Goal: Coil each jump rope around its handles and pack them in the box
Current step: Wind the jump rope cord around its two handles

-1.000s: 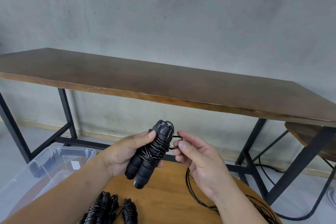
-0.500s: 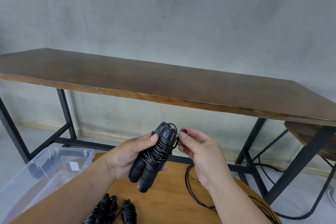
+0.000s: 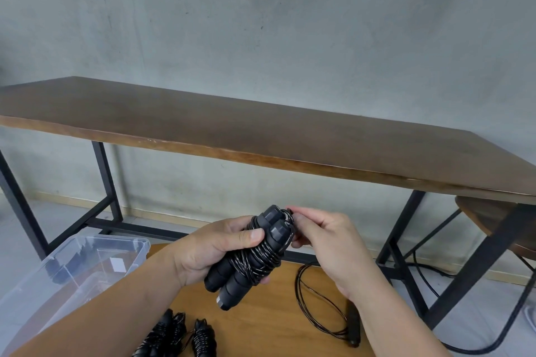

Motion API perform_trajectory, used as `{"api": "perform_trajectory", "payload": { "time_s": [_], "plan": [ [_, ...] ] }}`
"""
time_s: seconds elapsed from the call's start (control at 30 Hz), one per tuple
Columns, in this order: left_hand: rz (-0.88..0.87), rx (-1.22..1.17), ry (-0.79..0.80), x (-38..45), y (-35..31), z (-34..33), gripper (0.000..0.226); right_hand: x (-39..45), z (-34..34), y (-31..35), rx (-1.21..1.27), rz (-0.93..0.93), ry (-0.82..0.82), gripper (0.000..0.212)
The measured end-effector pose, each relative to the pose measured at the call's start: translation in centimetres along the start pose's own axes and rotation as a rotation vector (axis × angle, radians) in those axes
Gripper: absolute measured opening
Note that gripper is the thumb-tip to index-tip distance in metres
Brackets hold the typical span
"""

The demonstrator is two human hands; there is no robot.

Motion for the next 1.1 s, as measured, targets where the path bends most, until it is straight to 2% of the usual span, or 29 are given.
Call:
{"api": "perform_trajectory", "payload": {
  "time_s": [0.1,0.3,0.47,0.6,0.8,0.93,1.1],
  "plan": [
    [0.024,0.086,-0.040,0.1,0.2,0.5,0.066,-0.3,-1.0,0.6,0.038,0.001,0.143,0.028],
    [0.025,0.148,-0.026,0.5,0.5,0.1,0.068,-0.1,-0.3,0.5,-0.020,-0.052,0.190,0.018],
    [0.002,0.139,-0.041,0.6,0.0,0.4,0.071,0.1,0.4,0.9,-0.120,0.046,0.144,0.036],
    [0.018,0.119,-0.024,0.5,0.1,0.5,0.074,-0.1,0.0,0.6,-0.015,0.067,0.152,0.029],
    [0.011,0.126,-0.013,0.7,0.0,0.4,0.072,-0.1,-0.7,-1.0,0.243,-0.085,0.133,0.029],
    [0.012,0.120,-0.045,0.9,0.1,0.9,0.069,0.1,-1.0,-0.8,0.166,-0.102,0.110,0.028],
    [-0.002,0.006,-0.135,0.9,0.4,2.6,0.068,-0.6,-0.3,-1.2,0.159,-0.132,-0.061,0.016]
  ]
}}
Point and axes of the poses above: each hand's wrist, its own x-axis towards the middle knuckle, its own z-axis out of the back of the hand, y = z × x, the point moved 10 cm from there along x, towards the middle knuckle, and after that the axes turned 12 degrees about z, right-handed, at the moved point
